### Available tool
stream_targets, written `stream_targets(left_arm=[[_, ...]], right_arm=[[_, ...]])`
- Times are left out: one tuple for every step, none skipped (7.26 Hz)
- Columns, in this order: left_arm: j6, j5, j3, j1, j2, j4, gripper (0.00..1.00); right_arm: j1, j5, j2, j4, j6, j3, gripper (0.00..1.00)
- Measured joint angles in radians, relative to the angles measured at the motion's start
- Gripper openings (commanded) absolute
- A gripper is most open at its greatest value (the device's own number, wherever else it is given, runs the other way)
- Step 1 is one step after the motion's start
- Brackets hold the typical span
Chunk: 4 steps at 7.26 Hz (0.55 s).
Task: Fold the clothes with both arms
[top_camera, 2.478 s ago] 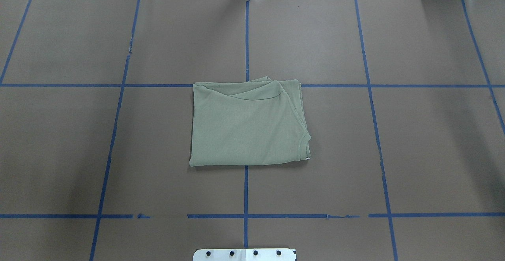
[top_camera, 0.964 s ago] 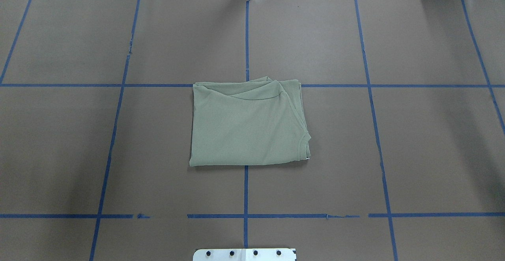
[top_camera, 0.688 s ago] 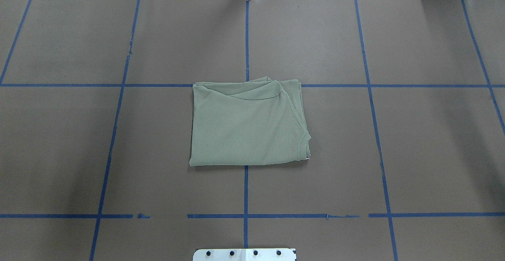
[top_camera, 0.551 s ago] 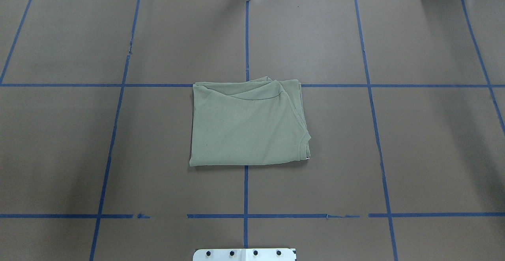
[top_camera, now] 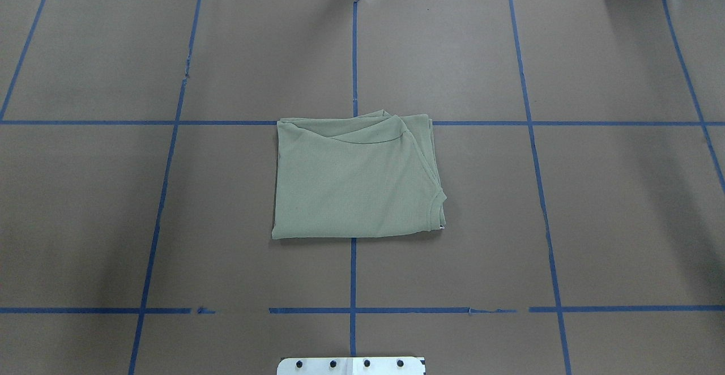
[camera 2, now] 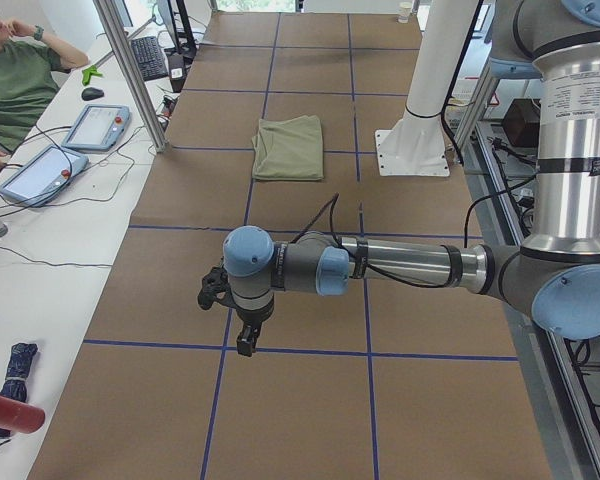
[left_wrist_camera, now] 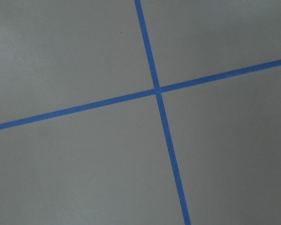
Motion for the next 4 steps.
stream_targets(left_arm=[[0.0,0.0,-0.007,0.0,0.004,0.0,1.0],[0.0,0.0,-0.012,0.0,0.011,0.0,1.0],[0.0,0.0,-0.015,0.0,0.016,0.0,1.0],[0.0,0.001,-0.015,0.0,0.017,0.0,1.0]], right_arm=[[0.001,0.017,-0.002,0.022,0.002,-0.002,1.0],[0.001,0.035,-0.006,0.04,0.003,-0.004,1.0],[0.001,0.043,-0.008,0.048,0.005,-0.006,1.0],[0.0,0.045,-0.009,0.051,0.008,-0.007,1.0]])
